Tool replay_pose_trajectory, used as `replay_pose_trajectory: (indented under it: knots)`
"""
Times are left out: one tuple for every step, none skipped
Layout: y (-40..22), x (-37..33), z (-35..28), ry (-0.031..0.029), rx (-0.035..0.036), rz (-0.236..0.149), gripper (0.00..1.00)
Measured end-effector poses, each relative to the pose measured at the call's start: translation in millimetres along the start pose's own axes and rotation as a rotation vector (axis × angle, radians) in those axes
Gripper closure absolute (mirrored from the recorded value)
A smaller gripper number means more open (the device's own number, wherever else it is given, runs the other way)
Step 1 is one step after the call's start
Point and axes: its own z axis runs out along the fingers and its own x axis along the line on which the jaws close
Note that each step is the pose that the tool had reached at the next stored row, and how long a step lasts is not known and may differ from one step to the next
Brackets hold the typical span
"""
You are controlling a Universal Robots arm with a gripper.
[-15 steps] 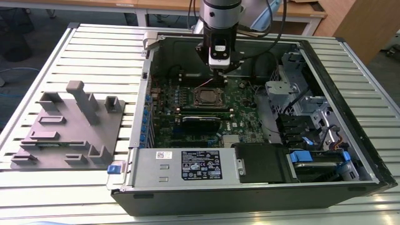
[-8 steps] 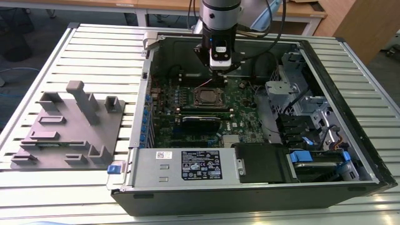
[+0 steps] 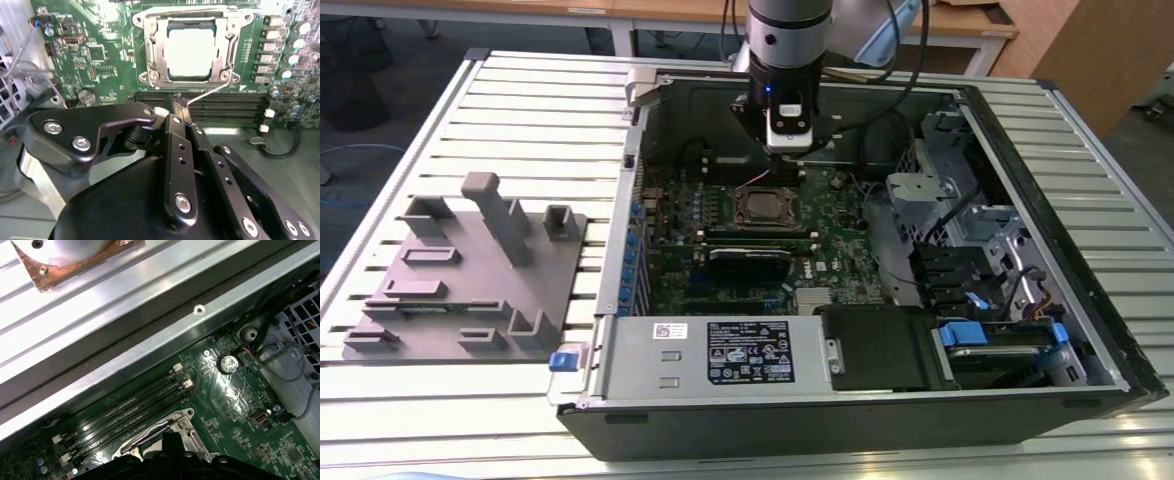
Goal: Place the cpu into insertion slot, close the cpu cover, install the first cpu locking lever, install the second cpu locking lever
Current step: 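Install the first cpu locking lever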
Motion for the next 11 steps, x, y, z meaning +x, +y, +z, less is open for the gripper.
replay_pose_trajectory:
  knots:
    - [-0.2, 0.1, 0.0, 0.0015, -0.0023, -0.001, 0.89]
    - [-0.2, 0.1, 0.0, 0.0015, -0.0024, -0.001, 0.89]
    - [-0.1, 0.1, 0.0, 0.0015, -0.0025, -0.001, 0.89]
    - [-0.2, 0.1, 0.0, 0.0020, -0.0030, -0.001, 0.89]
    - [-0.4, 0.0, -0.1, 0.0090, -0.0144, 0.000, 0.89]
    - [-0.7, -0.1, 0.0, 0.0182, -0.0292, 0.002, 0.89]
    - [-1.1, -0.4, 0.0, 0.0253, -0.0405, 0.003, 0.89]
    - [-1.7, -0.7, 0.1, 0.0300, -0.0481, 0.003, 0.89]
    - [-2.5, -0.8, 0.4, 0.0318, -0.0506, 0.002, 0.89]
    - [-3.4, -0.7, 1.2, 0.0328, -0.0521, 0.001, 0.89]
    - [-4.5, -0.7, 2.2, 0.0345, -0.0543, 0.000, 0.89]
